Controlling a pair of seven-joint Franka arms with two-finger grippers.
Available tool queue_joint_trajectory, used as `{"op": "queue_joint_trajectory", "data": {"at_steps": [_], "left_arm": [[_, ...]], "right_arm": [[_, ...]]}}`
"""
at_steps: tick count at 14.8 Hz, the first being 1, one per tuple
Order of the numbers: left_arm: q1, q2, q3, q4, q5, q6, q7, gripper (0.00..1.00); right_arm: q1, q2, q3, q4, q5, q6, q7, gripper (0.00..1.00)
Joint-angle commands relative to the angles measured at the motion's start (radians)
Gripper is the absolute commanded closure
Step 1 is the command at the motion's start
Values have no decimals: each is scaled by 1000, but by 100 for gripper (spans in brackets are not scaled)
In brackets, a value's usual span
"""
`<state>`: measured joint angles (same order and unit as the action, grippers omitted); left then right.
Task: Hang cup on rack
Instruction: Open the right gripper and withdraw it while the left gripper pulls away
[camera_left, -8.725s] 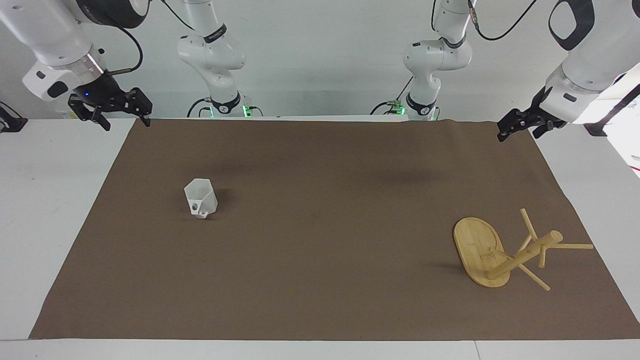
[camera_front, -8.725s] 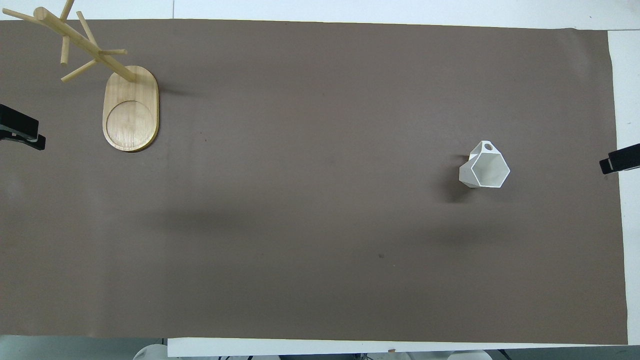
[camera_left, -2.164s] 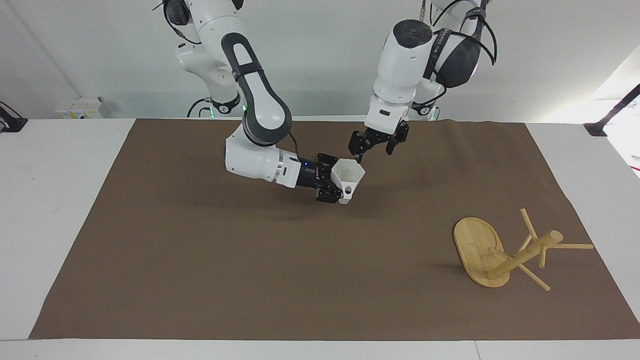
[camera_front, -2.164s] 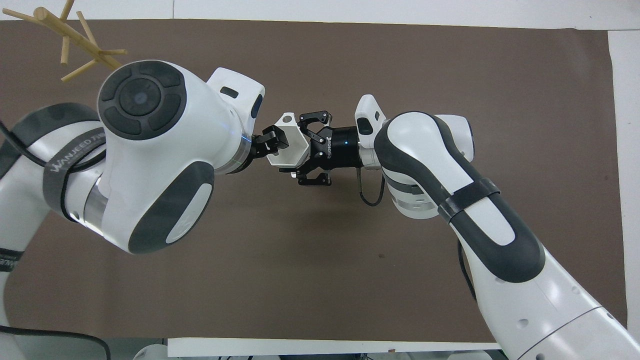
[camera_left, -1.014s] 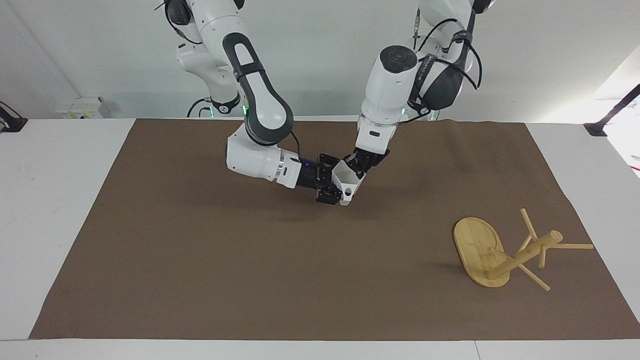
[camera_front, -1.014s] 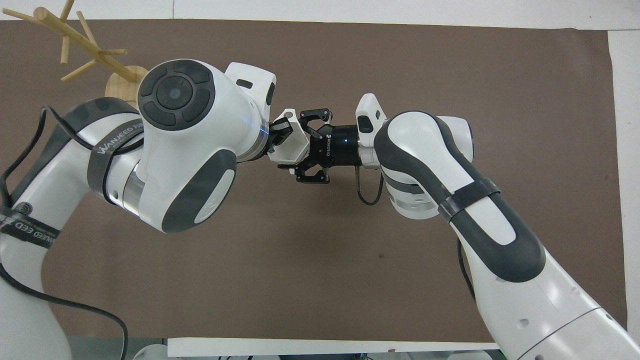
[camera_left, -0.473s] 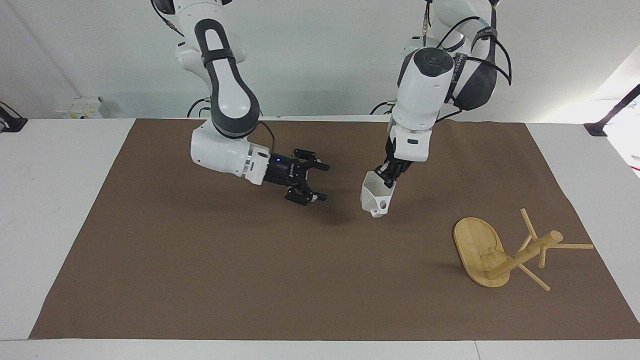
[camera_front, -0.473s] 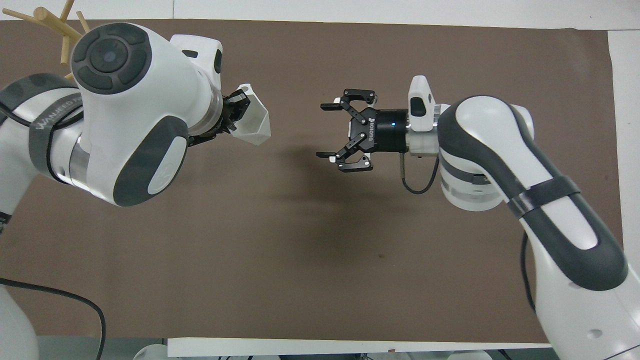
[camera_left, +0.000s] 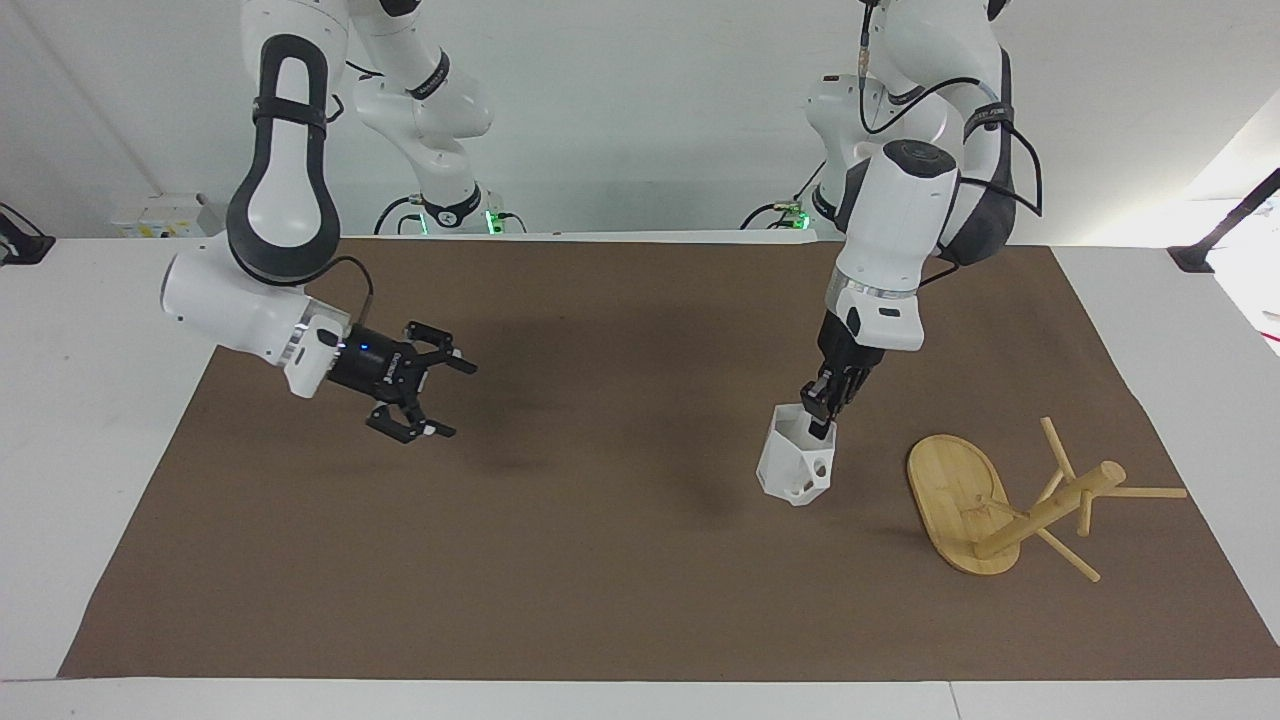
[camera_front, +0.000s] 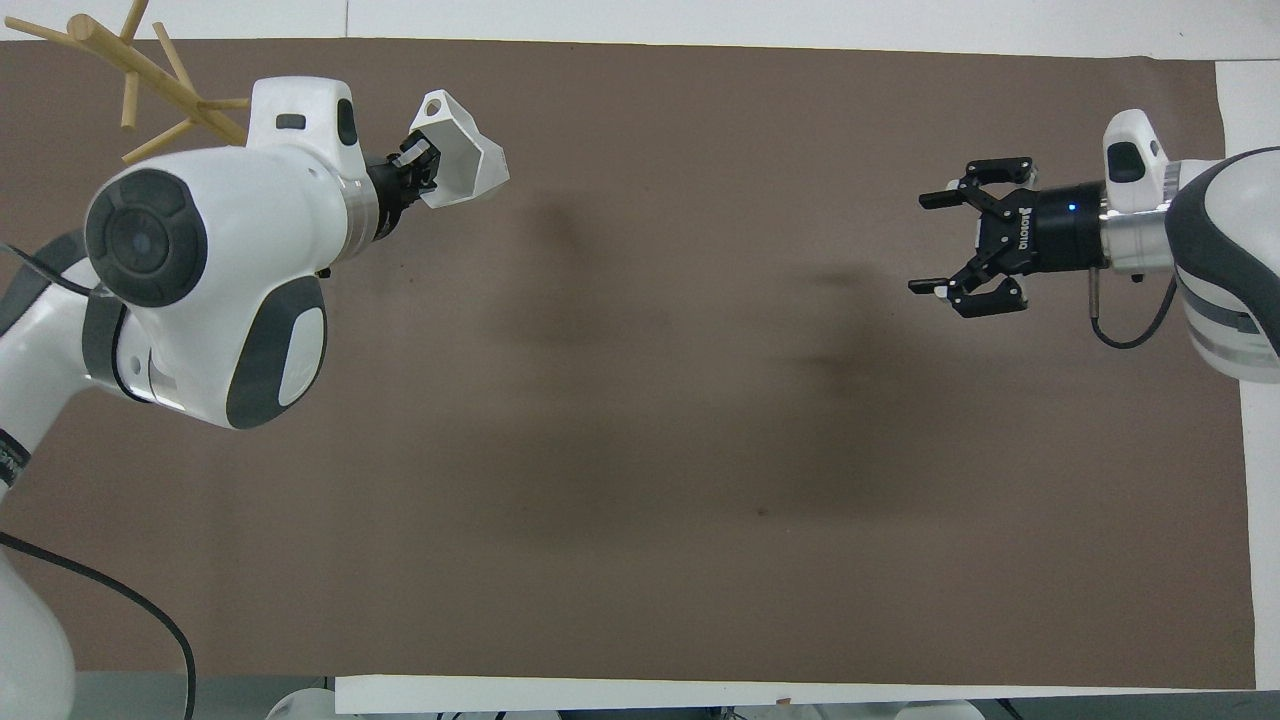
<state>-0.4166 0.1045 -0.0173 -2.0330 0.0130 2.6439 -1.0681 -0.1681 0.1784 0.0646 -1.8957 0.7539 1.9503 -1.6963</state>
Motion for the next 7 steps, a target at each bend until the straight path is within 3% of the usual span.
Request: {"op": "queue_joint_trajectory", "data": {"at_steps": [1, 3, 7], "left_arm": [[21, -161, -4, -325, 22, 312, -23, 100], [70, -195, -6, -488, 22, 586, -23, 100], [127, -181, -6, -536, 22, 686, -7, 100]], "right_arm": [[-17, -4, 14, 78, -229, 13, 202, 0], [-45, 0, 14, 136, -353, 7, 381, 0], [-73, 0, 14, 271, -531, -117, 698, 0]]}}
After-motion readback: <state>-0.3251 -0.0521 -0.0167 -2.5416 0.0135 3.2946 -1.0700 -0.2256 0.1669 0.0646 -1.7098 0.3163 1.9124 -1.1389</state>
